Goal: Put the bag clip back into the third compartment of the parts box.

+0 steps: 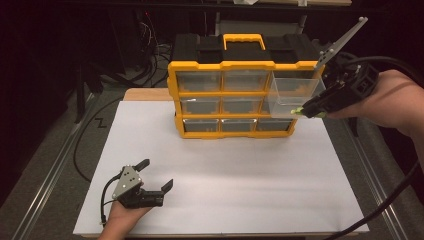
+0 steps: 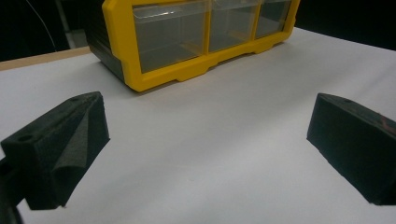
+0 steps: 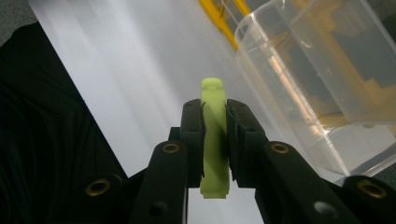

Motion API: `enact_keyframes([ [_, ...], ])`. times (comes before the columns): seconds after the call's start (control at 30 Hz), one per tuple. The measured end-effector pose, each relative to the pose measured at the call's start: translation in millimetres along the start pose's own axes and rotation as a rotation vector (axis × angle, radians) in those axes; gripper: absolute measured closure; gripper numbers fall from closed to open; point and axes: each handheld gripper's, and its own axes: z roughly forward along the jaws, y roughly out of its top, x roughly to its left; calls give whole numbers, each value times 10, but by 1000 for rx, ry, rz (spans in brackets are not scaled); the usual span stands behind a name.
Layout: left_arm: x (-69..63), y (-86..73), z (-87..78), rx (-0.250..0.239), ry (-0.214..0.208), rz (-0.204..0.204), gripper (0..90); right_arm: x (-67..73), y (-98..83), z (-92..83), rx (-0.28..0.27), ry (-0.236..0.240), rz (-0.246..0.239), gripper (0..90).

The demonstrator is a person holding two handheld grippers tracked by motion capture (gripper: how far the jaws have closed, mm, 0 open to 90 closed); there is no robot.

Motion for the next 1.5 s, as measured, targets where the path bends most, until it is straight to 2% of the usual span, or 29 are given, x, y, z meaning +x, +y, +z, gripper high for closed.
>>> enact_keyframes([
  [0.13, 4, -2, -3, 1, -2, 2, 4, -66, 81, -28, -13, -1, -2, 791],
  [0.4, -2, -2, 0, 2, -8, 4, 4, -223, 270, -6, -4, -27, 10, 790],
  [0.67, 4, -1, -7, -1, -7, 3, 4, -326, 366, 13, -6, -41, 14, 790],
  [0.93, 3, -2, -8, -1, -8, 1, 4, -511, 465, 99, 3, -70, 36, 790],
  [1.1, 7, -4, -8, -1, -9, 0, 4, -590, 471, 188, 14, -84, 43, 790],
  [1.27, 15, -3, -17, -5, -6, -5, 4, -647, 415, 380, 36, -59, 43, 790],
  [1.43, 15, -2, -20, -5, -5, -6, 4, -657, 403, 417, 43, -45, 34, 790],
  [1.5, 13, -2, -20, -2, -6, -4, 4, -645, 405, 372, 22, -43, 45, 782],
])
